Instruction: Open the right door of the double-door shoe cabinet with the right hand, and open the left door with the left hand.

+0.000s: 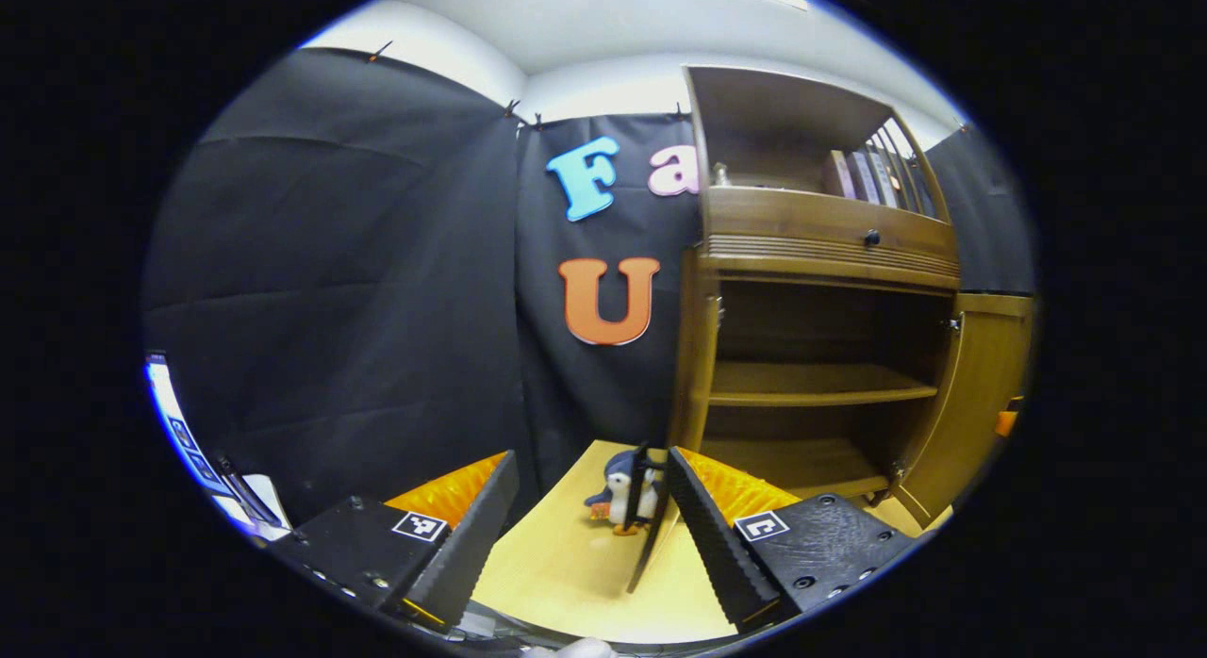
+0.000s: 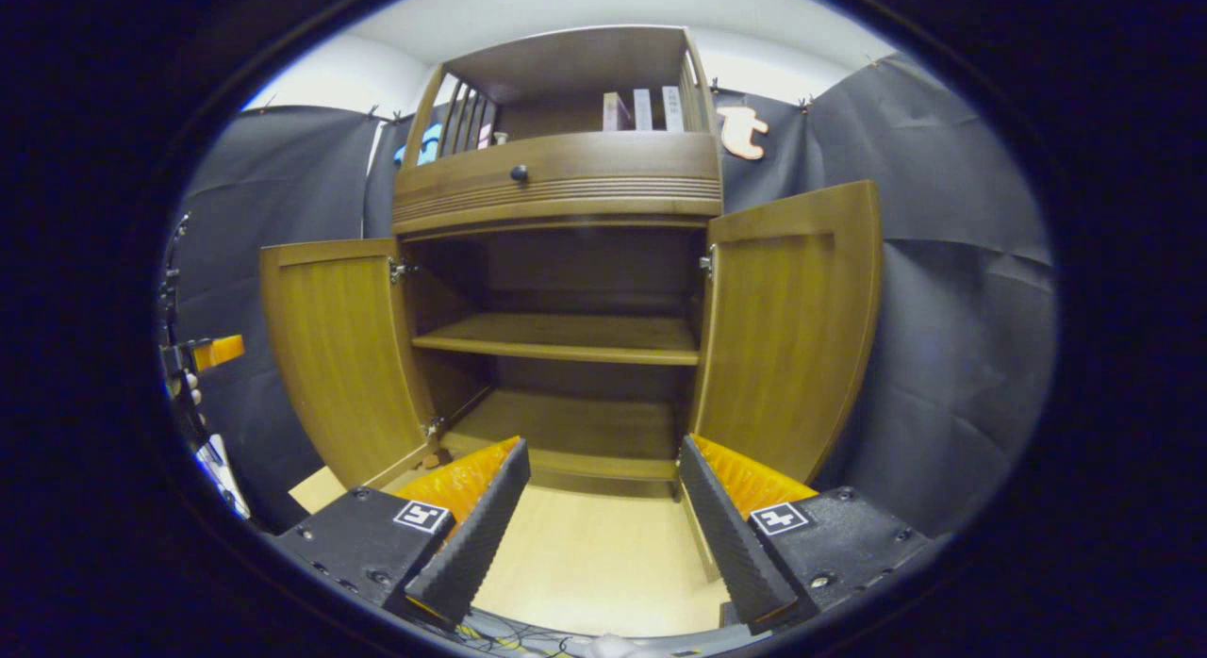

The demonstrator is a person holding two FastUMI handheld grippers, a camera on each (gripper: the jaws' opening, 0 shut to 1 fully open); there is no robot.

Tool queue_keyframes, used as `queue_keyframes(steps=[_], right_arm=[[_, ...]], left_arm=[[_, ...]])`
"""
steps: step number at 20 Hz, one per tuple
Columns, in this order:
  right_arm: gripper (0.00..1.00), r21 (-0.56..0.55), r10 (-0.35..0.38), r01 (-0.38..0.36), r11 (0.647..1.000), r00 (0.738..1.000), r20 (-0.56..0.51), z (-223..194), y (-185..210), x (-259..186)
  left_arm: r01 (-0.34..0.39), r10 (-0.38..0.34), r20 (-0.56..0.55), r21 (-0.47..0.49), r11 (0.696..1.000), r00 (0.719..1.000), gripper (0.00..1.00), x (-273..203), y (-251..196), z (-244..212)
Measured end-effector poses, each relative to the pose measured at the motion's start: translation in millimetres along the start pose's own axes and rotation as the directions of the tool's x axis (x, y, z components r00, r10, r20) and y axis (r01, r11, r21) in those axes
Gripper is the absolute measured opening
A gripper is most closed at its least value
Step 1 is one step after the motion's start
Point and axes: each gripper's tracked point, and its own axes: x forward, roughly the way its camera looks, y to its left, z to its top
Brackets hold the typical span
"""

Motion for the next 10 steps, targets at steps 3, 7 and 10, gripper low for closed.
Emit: queue_keyframes(steps=[3, 7, 10], right_arm=[[1.0, 0.0, -0.011, 0.011, 1.0, 1.0, 0.024, 10.1, -9.4, -1.1], [1.0, 0.011, -0.024, 0.024, 1.0, 0.998, 0.049, 19.9, -15.6, -3.5], [1.0, 0.018, -0.026, 0.025, 1.0, 0.998, 0.061, 21.2, -15.3, -7.0]], left_arm=[[0.03, -0.031, 0.021, 0.034, 0.999, 0.999, 0.95, -14.2, -47.9, 13.9], [0.083, -0.083, 0.057, 0.003, 0.997, 0.995, 0.95, -21.2, -116.5, 19.6], [0.157, -0.156, 0.049, 0.001, 0.988, 0.986, 1.0, -30.9, -163.8, 13.5]])
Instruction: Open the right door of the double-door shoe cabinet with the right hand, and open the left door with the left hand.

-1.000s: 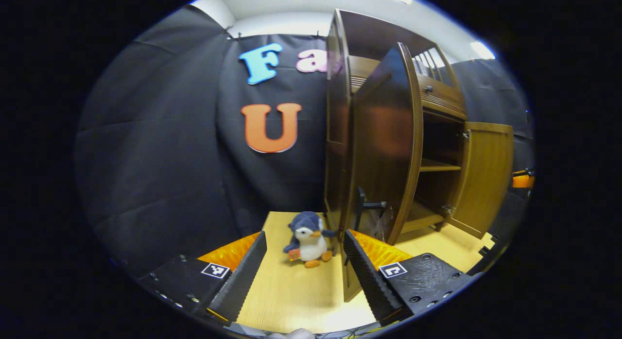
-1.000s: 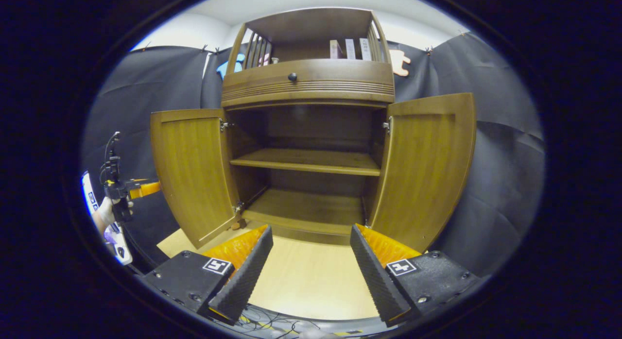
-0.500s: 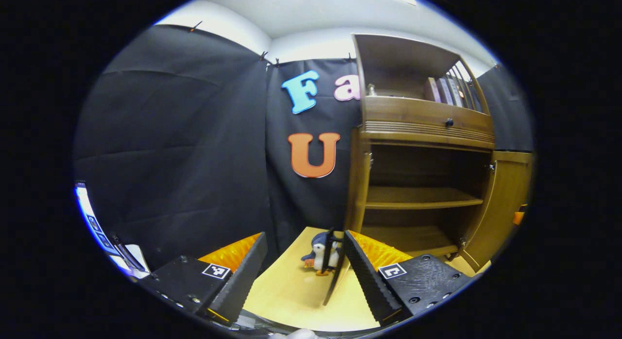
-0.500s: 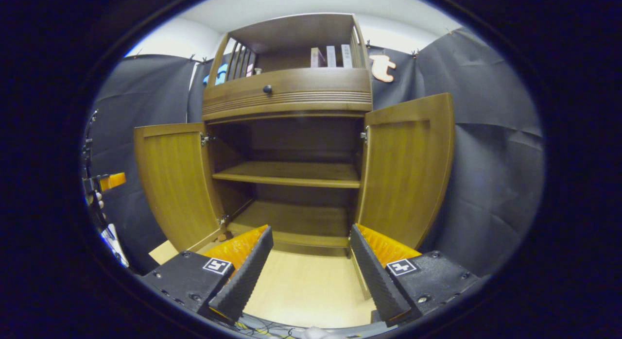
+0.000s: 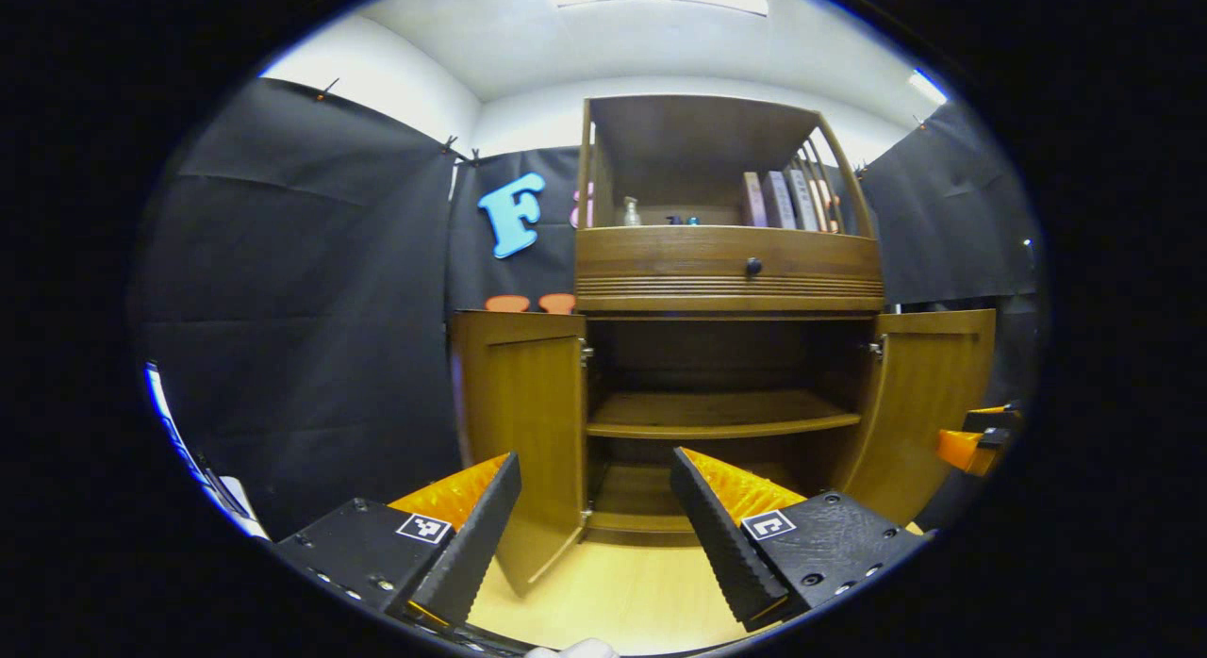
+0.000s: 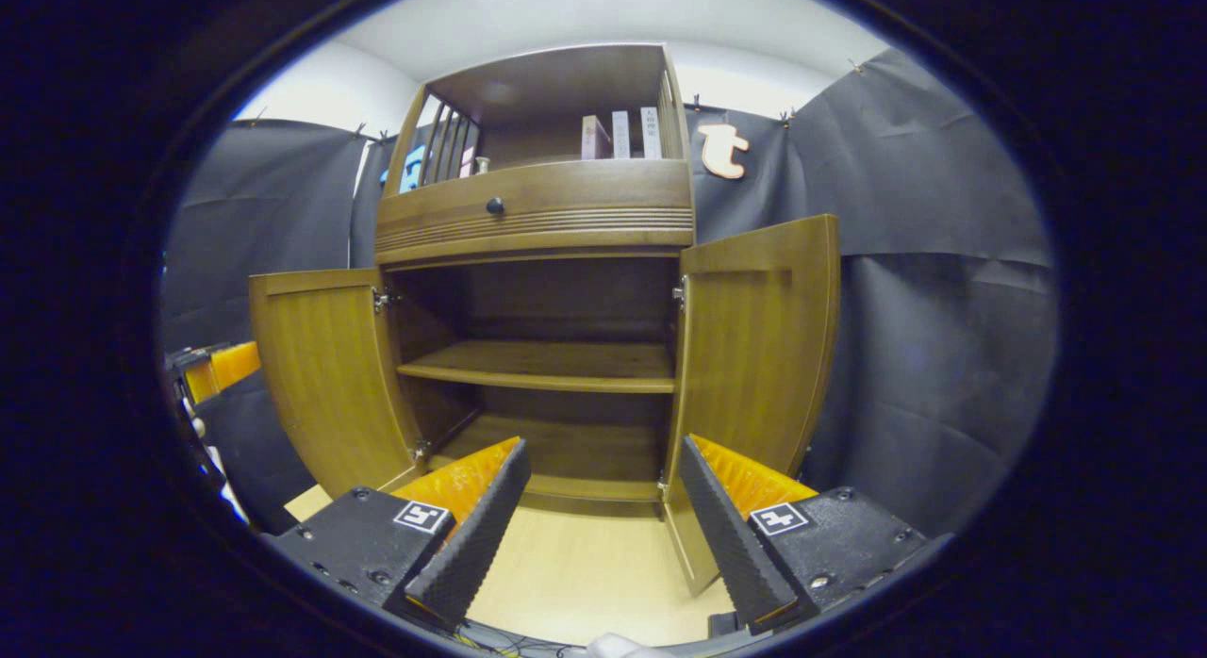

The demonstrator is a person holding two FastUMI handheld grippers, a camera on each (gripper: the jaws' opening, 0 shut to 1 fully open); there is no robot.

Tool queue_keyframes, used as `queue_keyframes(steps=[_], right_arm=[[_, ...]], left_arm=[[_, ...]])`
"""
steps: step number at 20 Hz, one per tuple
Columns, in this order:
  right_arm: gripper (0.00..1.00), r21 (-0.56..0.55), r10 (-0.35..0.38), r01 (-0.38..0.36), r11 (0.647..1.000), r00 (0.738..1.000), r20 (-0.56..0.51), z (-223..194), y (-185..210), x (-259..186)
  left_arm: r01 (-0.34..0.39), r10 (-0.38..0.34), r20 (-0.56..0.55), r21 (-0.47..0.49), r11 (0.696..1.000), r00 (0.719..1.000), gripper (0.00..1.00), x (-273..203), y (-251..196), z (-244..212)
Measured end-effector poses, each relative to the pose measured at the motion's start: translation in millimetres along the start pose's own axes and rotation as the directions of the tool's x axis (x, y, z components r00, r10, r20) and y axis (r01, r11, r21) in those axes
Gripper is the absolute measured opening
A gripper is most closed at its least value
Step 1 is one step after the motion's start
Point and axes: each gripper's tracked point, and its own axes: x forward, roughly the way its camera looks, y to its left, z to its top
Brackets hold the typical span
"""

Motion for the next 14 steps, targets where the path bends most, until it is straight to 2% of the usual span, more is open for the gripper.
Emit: queue_keyframes(steps=[4, 6, 8, 9, 14], right_arm=[[1.0, 0.004, -0.007, 0.007, 1.0, 1.0, 0.007, 0.3, 3.0, -4.4], [1.0, 0.004, -0.012, 0.012, 1.0, 1.0, 0.012, 2.1, 4.1, -5.7], [1.0, 0.004, -0.021, 0.021, 1.0, 1.0, 0.017, 4.3, 3.6, -6.0], [1.0, 0.007, -0.029, 0.029, 1.0, 0.999, 0.019, 5.7, 2.4, -6.4], [1.0, 0.017, -0.07, 0.069, 0.997, 0.997, 0.022, 8.9, -0.7, -8.3]], left_arm=[[0.066, -0.065, -0.021, 0.046, 0.997, 0.998, 1.0, -1.6, -29.9, -13.6], [0.087, -0.086, -0.028, 0.05, 0.995, 0.996, 0.96, -2.4, -36.1, -15.8], [0.095, -0.094, -0.029, 0.053, 0.994, 0.995, 1.0, -1.6, -35.5, -16.1], [0.097, -0.095, -0.032, 0.054, 0.994, 0.995, 0.96, 0.5, -33.8, -17.3], [0.111, -0.108, -0.039, 0.083, 0.99, 0.993, 0.96, 8.3, -24.6, -18.5]])
